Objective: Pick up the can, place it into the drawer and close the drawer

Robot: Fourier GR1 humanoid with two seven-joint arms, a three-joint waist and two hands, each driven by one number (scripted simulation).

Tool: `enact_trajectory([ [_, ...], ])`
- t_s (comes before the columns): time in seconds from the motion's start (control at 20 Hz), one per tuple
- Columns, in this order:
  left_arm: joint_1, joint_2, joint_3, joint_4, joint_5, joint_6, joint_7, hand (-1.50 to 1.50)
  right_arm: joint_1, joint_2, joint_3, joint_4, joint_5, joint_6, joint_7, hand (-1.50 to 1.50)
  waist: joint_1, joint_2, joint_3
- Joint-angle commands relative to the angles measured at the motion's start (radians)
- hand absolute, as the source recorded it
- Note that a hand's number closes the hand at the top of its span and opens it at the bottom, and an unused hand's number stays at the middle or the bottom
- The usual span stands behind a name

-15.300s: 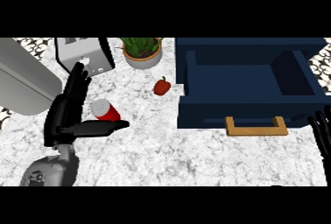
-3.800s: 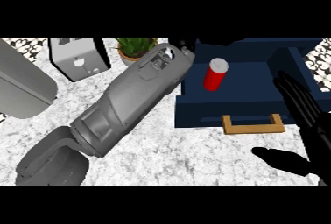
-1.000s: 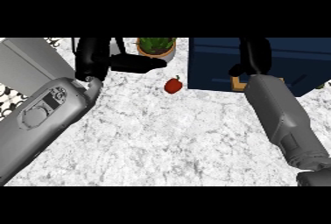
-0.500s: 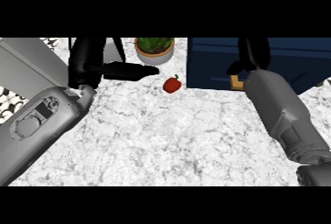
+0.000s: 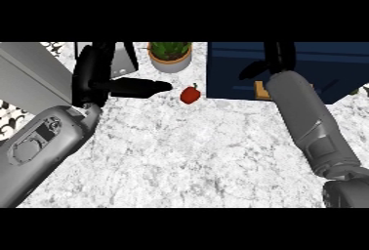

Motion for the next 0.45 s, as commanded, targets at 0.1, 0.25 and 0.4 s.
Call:
enact_trajectory([
  [0.1, 0.044, 0.024, 0.014, -0.015, -0.007, -0.009, -0.006, -1.50, -0.082, 0.084, -0.177, -0.050, -0.232, 0.092, -0.069, -1.50, 0.003, -0.012, -0.003],
  [0.25, 0.070, -0.003, 0.016, -0.037, -0.019, 0.028, 0.003, -1.50, -0.103, 0.077, -0.201, -0.046, -0.269, 0.147, -0.068, -1.50, -0.015, -0.018, -0.004],
  [0.4, 0.095, 0.018, 0.053, -0.052, -0.016, -0.009, -0.018, -1.50, -0.076, 0.062, -0.213, -0.018, -0.284, 0.148, -0.120, -1.50, -0.008, -0.009, -0.005],
])
